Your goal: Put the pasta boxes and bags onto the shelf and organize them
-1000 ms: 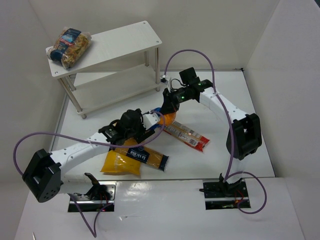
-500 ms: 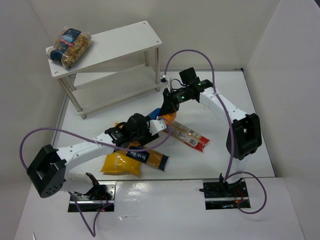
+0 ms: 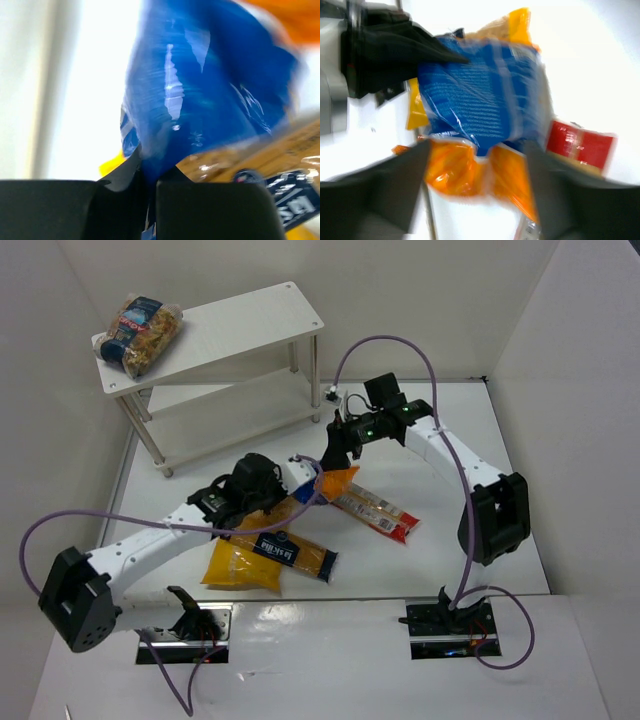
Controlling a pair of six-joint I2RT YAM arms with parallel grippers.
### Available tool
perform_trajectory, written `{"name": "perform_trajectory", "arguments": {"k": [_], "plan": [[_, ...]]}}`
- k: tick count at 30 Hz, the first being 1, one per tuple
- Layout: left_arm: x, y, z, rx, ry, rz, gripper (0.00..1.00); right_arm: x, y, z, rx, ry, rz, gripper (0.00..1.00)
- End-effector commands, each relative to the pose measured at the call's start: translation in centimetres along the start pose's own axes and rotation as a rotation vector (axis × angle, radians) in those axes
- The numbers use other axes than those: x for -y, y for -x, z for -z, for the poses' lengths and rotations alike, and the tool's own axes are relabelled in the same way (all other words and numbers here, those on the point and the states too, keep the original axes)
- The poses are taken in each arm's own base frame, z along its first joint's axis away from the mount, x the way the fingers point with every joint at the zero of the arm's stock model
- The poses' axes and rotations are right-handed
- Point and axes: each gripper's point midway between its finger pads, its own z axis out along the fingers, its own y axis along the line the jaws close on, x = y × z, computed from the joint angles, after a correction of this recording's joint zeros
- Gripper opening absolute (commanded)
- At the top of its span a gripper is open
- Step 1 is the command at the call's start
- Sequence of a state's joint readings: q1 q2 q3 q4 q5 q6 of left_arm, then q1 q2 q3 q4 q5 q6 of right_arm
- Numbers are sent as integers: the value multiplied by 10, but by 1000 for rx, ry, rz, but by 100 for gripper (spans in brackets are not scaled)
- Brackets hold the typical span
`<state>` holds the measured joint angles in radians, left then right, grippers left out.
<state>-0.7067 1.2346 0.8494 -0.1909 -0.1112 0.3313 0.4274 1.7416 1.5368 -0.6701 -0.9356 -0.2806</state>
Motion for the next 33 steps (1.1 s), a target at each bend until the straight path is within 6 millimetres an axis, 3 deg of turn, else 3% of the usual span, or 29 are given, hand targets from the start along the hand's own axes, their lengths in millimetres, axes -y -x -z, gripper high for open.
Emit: {"name": "perform_trajectory", "arguments": {"k": [1, 2, 6, 10, 13, 14, 15, 17, 20, 24, 26, 33], "plan": [[-41, 43, 32, 159, 134, 75, 0, 5, 38, 34, 135, -93, 93, 86], [-45, 38, 33, 154, 144, 91, 0, 17, 34, 44, 144, -120, 70, 99], [-48, 41, 37, 164, 147, 96, 0, 40, 36, 61, 158, -221, 44, 99], [-49, 44, 39, 171, 136, 118, 0, 42, 27, 68, 128, -274, 78, 99], [-55, 41, 38, 157, 149, 138, 0, 24, 21, 56, 73, -266, 149, 99], [-58, 47, 39, 169, 153, 148, 0, 18, 11, 49, 33, -260, 181, 99], [-64, 46, 41, 162, 164, 156, 0, 6, 7, 36, -1, -258, 227, 99], [-73, 45, 42, 163, 162, 206, 0, -11, 3, 28, -7, -274, 311, 99], [-84, 47, 45, 165, 144, 265, 0, -30, 13, 33, 52, -304, 413, 99], [-82, 53, 45, 189, -9, 349, 0, -33, 15, 35, 57, -303, 440, 99], [-90, 53, 44, 194, -44, 375, 0, -41, 21, 31, 71, -278, 463, 99], [-80, 60, 55, 241, -180, 397, 0, -36, 26, 24, 76, -312, 508, 99]]}}
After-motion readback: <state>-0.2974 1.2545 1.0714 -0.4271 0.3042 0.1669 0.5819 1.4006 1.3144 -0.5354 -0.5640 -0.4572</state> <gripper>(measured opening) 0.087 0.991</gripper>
